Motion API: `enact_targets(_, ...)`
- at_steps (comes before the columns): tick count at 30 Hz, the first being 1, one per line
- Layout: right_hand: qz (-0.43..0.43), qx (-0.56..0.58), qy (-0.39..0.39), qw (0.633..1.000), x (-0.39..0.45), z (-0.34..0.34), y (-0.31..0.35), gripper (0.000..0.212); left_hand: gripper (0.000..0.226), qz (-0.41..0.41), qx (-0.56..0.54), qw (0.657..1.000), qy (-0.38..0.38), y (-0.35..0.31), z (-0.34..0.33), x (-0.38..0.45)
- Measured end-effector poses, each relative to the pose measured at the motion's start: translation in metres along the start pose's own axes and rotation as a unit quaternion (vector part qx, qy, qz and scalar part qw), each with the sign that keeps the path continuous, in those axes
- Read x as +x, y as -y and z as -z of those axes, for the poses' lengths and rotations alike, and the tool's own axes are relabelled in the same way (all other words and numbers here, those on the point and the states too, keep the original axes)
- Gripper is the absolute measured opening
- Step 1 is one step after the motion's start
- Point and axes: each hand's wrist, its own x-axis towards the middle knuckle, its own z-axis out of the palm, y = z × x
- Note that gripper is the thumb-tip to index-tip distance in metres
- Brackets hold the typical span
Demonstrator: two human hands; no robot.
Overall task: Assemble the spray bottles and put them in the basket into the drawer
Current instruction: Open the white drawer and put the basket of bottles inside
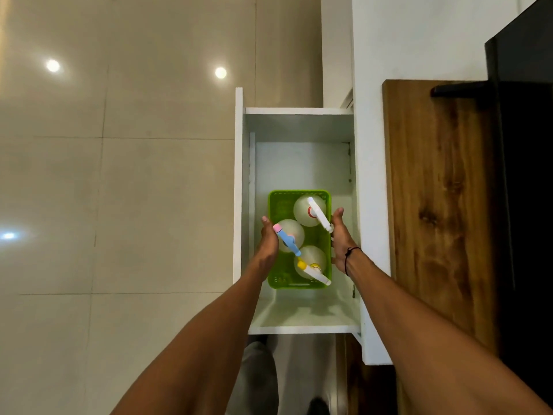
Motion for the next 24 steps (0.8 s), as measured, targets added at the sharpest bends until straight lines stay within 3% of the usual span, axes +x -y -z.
enact_targets(8,0.007,-0.003,0.001,1.000,0.033,-0.003,-0.006,0.081,0.089,0.006,0.002,0.999,-0.032,0.003,0.004,0.029)
enact_targets(18,-0.004,0.018,-0.013,1.000,0.022,-0.003,-0.009,0.088,0.089,-0.026,0.042,0.996,-0.081,-0.005,0.008,-0.003)
enact_targets(24,0.017,0.006,-0.001,1.000,-0.024,-0.004,-0.022,0.081,0.082,-0.101,0.163,0.979,-0.073,0.000,0.007,-0.062)
